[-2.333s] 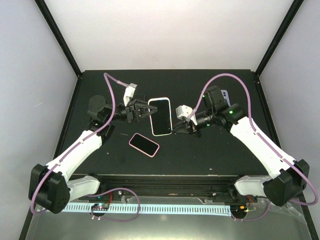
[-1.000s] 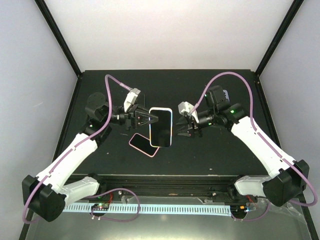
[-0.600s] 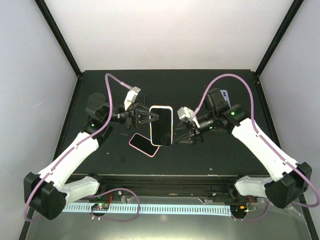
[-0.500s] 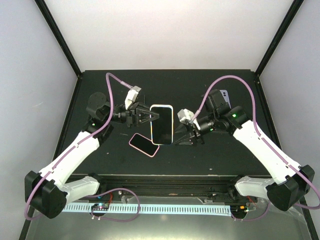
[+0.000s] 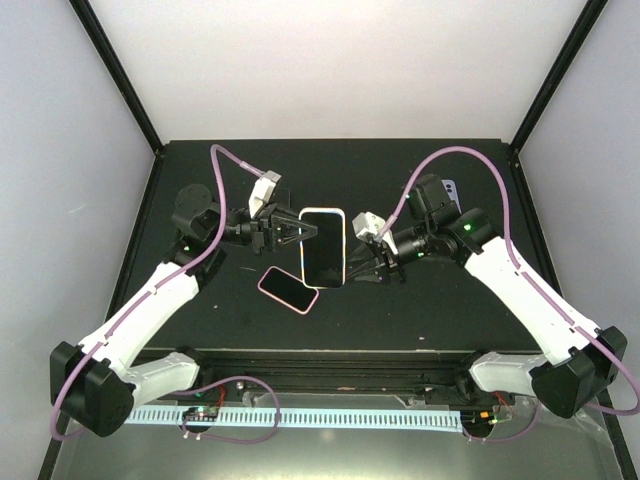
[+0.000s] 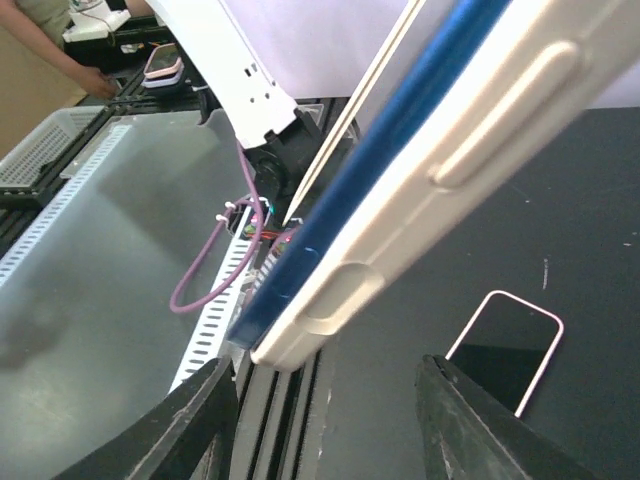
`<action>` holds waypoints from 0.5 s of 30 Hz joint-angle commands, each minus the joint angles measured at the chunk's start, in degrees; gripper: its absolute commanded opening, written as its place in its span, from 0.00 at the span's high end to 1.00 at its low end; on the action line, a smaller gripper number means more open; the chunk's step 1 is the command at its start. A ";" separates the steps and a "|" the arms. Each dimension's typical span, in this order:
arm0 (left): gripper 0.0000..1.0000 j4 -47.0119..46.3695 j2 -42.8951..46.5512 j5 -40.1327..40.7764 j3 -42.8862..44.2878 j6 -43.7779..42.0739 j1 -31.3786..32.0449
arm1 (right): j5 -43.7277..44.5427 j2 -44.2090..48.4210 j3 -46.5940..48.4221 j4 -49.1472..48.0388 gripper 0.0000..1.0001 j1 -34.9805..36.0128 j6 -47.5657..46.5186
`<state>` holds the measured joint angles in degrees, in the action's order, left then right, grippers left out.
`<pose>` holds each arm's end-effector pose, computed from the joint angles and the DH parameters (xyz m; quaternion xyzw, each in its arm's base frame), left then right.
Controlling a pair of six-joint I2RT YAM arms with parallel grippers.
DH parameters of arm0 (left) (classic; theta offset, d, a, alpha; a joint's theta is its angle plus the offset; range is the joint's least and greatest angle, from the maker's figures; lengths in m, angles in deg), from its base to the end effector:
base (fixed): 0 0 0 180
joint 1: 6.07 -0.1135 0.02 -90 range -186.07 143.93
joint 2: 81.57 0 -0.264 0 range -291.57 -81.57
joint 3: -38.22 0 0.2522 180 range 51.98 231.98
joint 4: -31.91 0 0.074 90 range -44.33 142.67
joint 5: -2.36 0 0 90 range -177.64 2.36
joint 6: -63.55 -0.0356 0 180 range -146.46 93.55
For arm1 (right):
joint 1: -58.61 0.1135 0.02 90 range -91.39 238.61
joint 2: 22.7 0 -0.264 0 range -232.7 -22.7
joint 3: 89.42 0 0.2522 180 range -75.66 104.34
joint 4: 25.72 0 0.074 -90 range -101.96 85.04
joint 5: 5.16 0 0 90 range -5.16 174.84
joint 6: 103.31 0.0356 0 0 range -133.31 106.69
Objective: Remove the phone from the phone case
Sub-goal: Remove the phone case from the phone.
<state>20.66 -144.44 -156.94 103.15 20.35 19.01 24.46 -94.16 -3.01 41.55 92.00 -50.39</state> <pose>0.1995 -0.1302 0.3775 0.3418 0.5852 -0.6643 0.3153 0.1798 0.1556 0.3564 -0.6046 0.5745 0.4667 0.2943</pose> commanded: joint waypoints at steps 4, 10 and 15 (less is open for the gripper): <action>0.99 -0.11 1.70 -0.01 0.93 -2.11 -0.21 | -4.36 0.34 2.07 3.45 0.50 0.65 -3.05; 0.98 0.09 2.21 -0.76 0.87 -2.01 -0.28 | -1.40 -0.36 1.36 -3.99 0.64 0.80 4.13; 0.98 0.48 2.47 -1.67 1.01 -2.18 -0.35 | 0.98 -1.55 1.41 -5.73 0.69 0.81 4.65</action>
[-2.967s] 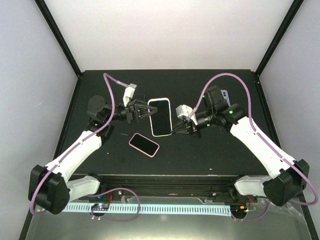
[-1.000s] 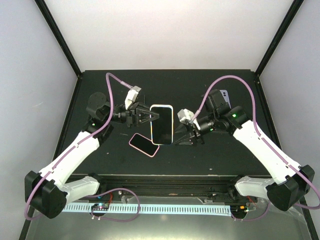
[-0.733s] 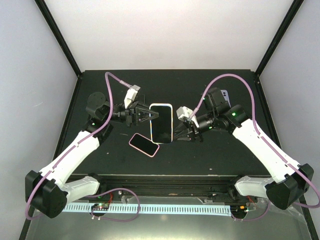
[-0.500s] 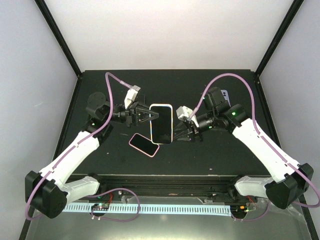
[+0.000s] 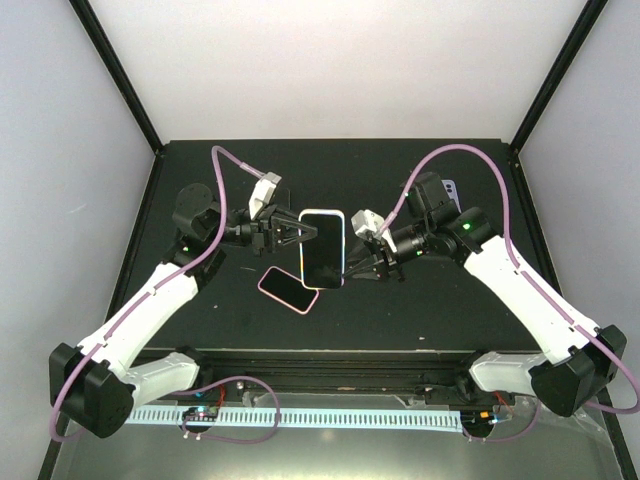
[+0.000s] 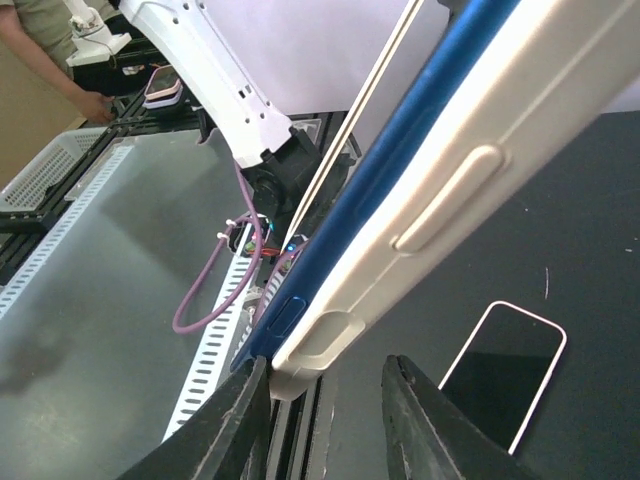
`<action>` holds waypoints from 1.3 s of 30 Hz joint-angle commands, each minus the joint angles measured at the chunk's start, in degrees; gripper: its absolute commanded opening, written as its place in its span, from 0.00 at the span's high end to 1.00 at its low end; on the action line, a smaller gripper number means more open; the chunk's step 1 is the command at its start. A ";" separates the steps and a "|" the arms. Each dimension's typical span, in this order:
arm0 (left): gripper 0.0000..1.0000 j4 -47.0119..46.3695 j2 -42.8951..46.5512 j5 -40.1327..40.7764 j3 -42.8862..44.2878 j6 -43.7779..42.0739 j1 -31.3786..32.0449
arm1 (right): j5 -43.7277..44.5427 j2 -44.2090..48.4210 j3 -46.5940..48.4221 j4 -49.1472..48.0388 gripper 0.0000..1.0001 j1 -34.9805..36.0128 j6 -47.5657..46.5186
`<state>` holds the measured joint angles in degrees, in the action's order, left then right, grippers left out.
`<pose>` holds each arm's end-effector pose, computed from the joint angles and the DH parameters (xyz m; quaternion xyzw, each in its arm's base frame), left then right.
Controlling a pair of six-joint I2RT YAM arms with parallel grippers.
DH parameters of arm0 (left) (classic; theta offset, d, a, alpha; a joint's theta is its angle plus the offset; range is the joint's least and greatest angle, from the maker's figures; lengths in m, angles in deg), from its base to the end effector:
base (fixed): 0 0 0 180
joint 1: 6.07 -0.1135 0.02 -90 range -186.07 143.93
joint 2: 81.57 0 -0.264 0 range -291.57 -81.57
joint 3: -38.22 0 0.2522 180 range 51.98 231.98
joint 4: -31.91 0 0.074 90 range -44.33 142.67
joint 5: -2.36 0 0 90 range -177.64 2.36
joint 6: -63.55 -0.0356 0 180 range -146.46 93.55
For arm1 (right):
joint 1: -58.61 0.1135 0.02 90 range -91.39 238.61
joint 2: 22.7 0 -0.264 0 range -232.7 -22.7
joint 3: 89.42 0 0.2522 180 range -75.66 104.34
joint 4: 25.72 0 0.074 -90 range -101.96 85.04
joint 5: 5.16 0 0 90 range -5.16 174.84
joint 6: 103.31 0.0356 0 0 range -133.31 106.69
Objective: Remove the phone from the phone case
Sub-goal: Remove the phone case from the phone.
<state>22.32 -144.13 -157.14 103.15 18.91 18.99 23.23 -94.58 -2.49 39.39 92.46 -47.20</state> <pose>0.1987 -0.1297 0.3761 0.3448 0.5872 -0.6613 0.3147 0.1817 0.1596 0.3602 -0.5951 0.5728 0.4812 0.2935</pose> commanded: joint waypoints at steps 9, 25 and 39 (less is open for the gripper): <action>0.99 -8.06 1.43 -6.58 1.57 5.94 -0.31 | 8.49 -2.56 -0.30 -4.99 0.72 0.35 -1.67; 0.98 -9.36 3.50 1.20 -3.20 7.39 0.03 | 12.04 -5.48 0.62 -23.33 0.59 0.35 20.46; 0.98 -13.63 -0.68 20.51 -12.59 7.16 1.38 | -0.19 -6.37 -0.19 -34.54 0.56 0.30 44.61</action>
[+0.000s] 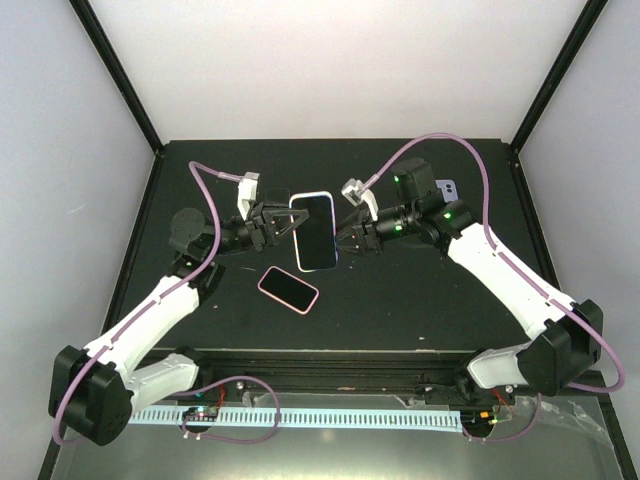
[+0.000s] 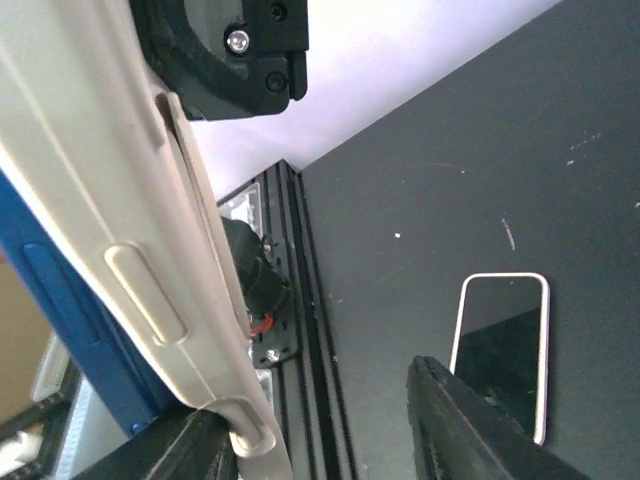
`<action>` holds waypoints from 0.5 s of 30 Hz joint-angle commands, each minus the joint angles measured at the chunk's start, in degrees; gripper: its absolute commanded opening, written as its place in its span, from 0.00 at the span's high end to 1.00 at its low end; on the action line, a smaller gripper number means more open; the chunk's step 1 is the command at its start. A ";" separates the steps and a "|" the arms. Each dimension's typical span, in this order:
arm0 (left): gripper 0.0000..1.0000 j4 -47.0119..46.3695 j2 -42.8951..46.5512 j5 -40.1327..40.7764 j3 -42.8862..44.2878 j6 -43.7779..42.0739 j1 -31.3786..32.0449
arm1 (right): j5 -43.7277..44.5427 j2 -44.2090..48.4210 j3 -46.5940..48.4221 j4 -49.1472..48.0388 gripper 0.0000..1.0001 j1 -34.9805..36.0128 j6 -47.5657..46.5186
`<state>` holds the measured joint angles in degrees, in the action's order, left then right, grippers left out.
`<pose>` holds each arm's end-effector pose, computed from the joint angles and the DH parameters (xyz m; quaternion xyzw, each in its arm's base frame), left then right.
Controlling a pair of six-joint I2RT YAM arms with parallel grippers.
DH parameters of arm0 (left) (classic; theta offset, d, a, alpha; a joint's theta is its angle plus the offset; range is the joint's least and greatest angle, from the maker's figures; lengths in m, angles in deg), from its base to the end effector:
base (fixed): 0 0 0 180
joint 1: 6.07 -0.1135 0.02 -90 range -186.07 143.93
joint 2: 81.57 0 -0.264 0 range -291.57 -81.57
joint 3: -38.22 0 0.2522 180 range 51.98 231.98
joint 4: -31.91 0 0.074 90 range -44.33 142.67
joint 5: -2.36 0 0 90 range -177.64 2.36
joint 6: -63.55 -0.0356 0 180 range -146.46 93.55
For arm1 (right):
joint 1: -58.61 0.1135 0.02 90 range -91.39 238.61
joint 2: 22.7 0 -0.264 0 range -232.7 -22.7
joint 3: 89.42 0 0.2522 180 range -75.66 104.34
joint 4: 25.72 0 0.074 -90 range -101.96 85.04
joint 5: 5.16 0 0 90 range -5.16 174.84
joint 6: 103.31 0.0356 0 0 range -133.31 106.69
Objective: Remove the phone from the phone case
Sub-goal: Remove the phone case from the phone.
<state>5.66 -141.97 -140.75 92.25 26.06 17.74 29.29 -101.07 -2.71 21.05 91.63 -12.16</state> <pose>0.1989 -0.1189 0.3475 0.2272 0.5885 -0.6543 0.4171 0.2272 0.1827 0.3501 -0.4136 0.7104 0.5142 0.2446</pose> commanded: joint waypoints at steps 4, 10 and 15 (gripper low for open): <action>0.98 2.31 -6.78 7.72 -1.34 -0.72 2.64 | -7.48 -0.35 -2.93 -16.58 0.81 0.43 11.98; 0.98 2.17 -16.10 14.29 1.35 -2.82 2.58 | -6.61 -2.96 -7.54 -13.10 0.99 -5.58 12.82; 0.54 5.35 -21.99 19.72 5.06 -6.01 2.04 | -6.38 -4.80 -14.50 -16.21 0.99 -13.14 17.38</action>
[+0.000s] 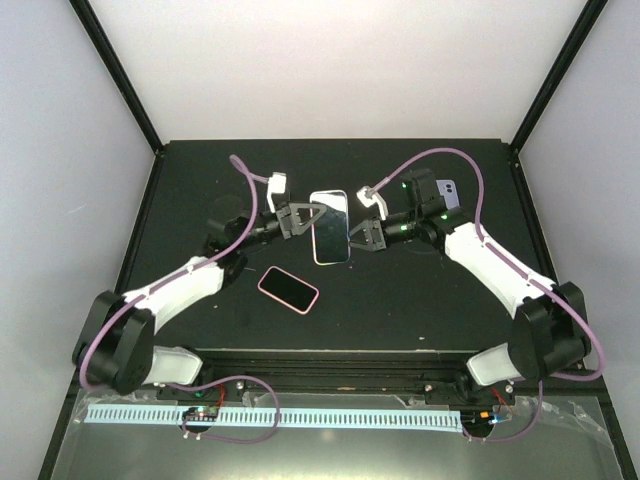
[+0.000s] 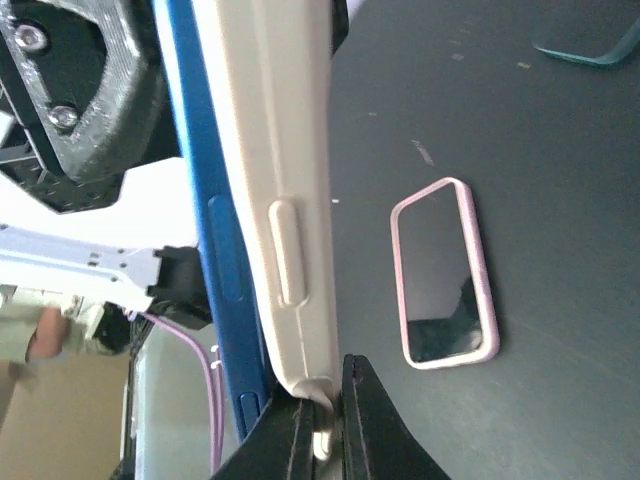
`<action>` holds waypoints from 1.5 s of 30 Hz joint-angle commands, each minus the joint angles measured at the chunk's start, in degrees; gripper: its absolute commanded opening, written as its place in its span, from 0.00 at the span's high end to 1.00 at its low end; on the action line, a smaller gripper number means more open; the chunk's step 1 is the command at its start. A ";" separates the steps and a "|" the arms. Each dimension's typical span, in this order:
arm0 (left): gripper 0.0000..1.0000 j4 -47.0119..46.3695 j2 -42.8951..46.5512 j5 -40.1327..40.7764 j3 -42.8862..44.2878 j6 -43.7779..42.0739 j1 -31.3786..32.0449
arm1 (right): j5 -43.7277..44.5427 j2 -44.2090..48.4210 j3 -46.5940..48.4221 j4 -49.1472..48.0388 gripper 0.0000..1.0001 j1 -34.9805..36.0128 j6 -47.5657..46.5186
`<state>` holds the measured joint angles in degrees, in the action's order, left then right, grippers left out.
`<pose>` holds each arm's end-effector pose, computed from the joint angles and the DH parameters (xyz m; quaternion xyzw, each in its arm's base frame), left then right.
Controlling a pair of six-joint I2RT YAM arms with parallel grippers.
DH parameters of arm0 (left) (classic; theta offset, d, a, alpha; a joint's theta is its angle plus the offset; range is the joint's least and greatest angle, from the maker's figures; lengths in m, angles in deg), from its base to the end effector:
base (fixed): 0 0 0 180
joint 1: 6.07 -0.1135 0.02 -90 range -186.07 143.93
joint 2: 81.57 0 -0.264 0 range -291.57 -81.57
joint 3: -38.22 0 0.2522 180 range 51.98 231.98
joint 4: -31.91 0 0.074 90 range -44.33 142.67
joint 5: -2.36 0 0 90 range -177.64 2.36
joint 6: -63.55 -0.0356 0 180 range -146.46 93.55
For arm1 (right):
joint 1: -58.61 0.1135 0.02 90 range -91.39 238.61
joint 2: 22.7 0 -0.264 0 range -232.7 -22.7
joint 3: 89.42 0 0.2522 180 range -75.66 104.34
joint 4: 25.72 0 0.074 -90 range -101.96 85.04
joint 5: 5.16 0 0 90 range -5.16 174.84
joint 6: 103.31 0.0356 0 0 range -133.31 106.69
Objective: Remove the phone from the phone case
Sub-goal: Remove the phone case from the phone.
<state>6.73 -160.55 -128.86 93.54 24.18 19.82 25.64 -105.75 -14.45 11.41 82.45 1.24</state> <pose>0.2608 -0.1527 0.2741 0.1064 0.6919 -0.6081 0.3745 0.2645 0.1503 0.2747 -0.2527 0.7860 0.5402 0.1627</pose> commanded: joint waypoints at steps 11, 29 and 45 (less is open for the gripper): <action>0.29 29.38 -3.20 29.62 8.36 -19.42 4.18 | 12.49 -4.11 -8.21 -3.10 0.99 -6.96 5.11; 0.27 38.76 -10.10 44.53 13.16 -41.73 29.37 | 27.08 -11.99 -0.64 13.48 0.99 -6.96 13.49; 0.31 45.76 -23.16 56.09 24.54 -47.99 33.70 | 23.81 -12.69 -0.38 12.43 0.99 -6.94 14.68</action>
<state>48.94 -181.77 -79.24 114.56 -21.20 52.28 52.35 -119.84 -16.22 25.62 75.54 15.29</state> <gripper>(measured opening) 0.694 0.037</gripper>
